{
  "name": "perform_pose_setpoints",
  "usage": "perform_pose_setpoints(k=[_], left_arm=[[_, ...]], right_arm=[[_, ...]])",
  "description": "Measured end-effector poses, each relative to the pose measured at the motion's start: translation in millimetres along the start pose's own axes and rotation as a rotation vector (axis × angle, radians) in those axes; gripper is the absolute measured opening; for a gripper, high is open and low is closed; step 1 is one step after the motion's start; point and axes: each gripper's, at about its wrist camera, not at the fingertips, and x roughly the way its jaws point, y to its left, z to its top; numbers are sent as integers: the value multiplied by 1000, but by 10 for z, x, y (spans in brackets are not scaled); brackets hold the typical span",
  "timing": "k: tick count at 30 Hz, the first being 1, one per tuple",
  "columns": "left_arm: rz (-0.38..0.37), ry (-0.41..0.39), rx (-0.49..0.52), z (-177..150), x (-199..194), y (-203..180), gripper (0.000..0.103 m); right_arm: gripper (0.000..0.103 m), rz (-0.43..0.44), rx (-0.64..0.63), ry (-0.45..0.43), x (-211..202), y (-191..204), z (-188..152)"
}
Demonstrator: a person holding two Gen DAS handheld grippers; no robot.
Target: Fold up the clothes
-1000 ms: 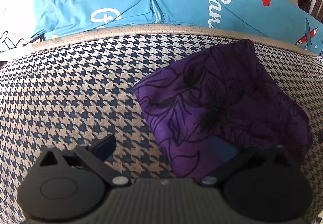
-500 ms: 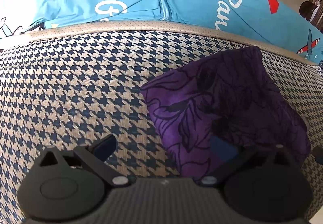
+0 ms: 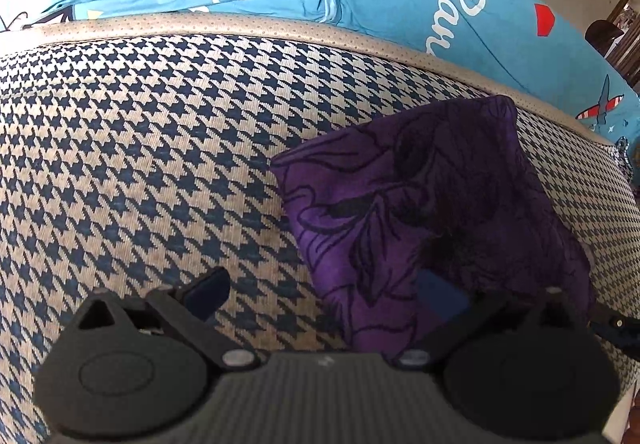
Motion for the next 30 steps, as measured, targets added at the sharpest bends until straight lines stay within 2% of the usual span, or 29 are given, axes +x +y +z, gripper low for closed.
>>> perform_pose_setpoints(k=[11,15,23,30], left_arm=[[-150,66,-77,30,202,133,103],[-158,65,-106,45,297,161,103],[-186,42,-62,130,443,63,103],[-247,26,-64,234,579,-4,103]], right_arm=[[59,8,13,17,138,-26,42],[59,13,18,25,190,-23,47],[59,12,47,32,271,-74,77],[61,4,49,14,369,-26,106]])
